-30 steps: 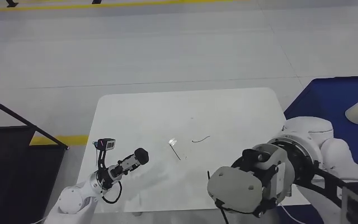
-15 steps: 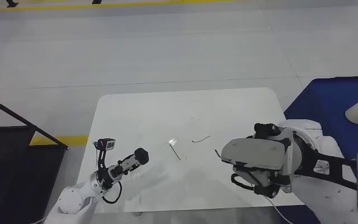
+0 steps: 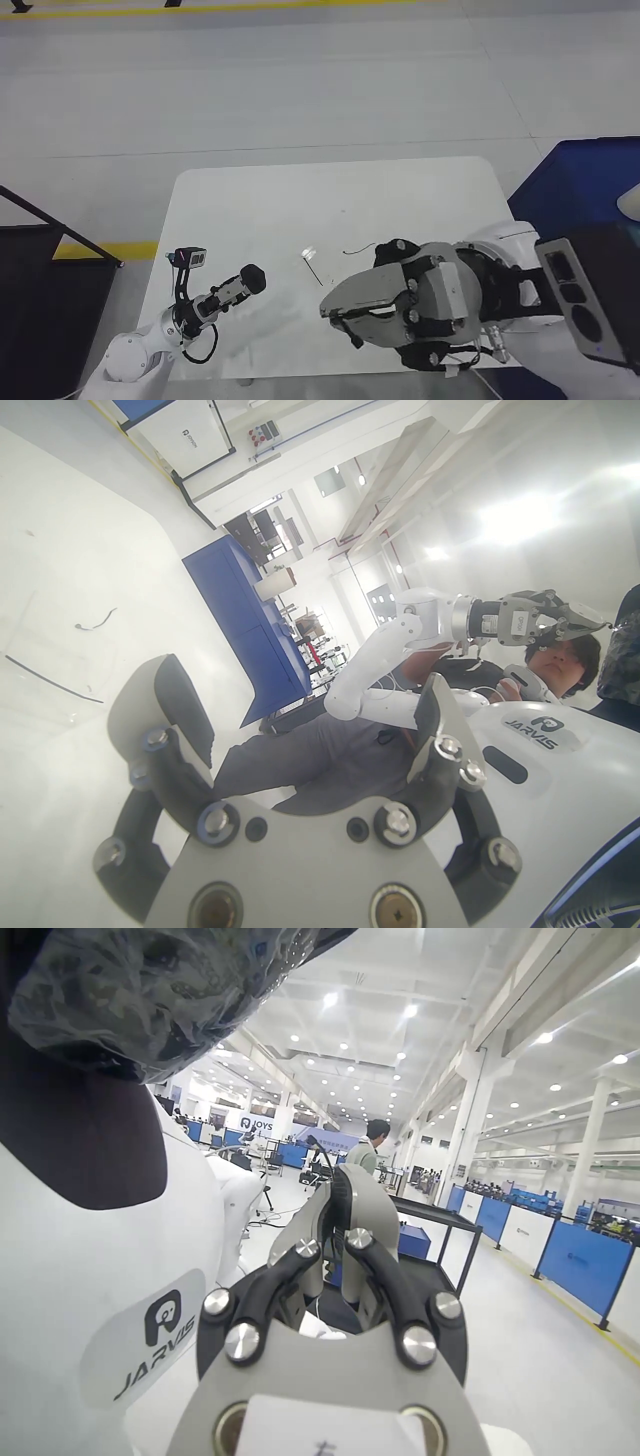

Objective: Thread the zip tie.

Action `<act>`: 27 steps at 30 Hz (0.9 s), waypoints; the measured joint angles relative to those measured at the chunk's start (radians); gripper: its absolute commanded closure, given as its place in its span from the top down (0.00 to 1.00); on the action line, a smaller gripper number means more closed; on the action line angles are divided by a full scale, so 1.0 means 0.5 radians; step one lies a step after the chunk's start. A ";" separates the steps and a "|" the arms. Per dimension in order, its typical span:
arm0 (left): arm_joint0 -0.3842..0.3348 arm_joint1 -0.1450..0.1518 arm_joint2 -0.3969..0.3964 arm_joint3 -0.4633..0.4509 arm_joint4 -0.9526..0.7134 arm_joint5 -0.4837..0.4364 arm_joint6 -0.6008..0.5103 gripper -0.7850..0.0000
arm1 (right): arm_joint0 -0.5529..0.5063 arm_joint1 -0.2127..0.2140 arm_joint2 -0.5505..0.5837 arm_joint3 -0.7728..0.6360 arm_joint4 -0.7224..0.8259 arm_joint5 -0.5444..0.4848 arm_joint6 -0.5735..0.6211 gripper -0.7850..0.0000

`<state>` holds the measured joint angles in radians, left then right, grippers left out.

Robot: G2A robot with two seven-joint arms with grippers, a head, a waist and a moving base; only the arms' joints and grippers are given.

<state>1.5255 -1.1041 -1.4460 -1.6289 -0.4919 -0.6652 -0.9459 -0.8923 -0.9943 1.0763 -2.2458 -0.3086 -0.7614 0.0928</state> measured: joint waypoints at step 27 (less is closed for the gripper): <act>0.000 0.000 0.000 0.000 0.000 0.000 0.000 1.00 | -0.068 -0.097 0.358 -0.003 -1.983 0.042 -1.400 0.00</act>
<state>1.5255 -1.1041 -1.4460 -1.6289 -0.4919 -0.6652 -0.9459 -0.9265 -1.0427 1.2553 -2.2475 -1.3003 -0.7403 -0.6069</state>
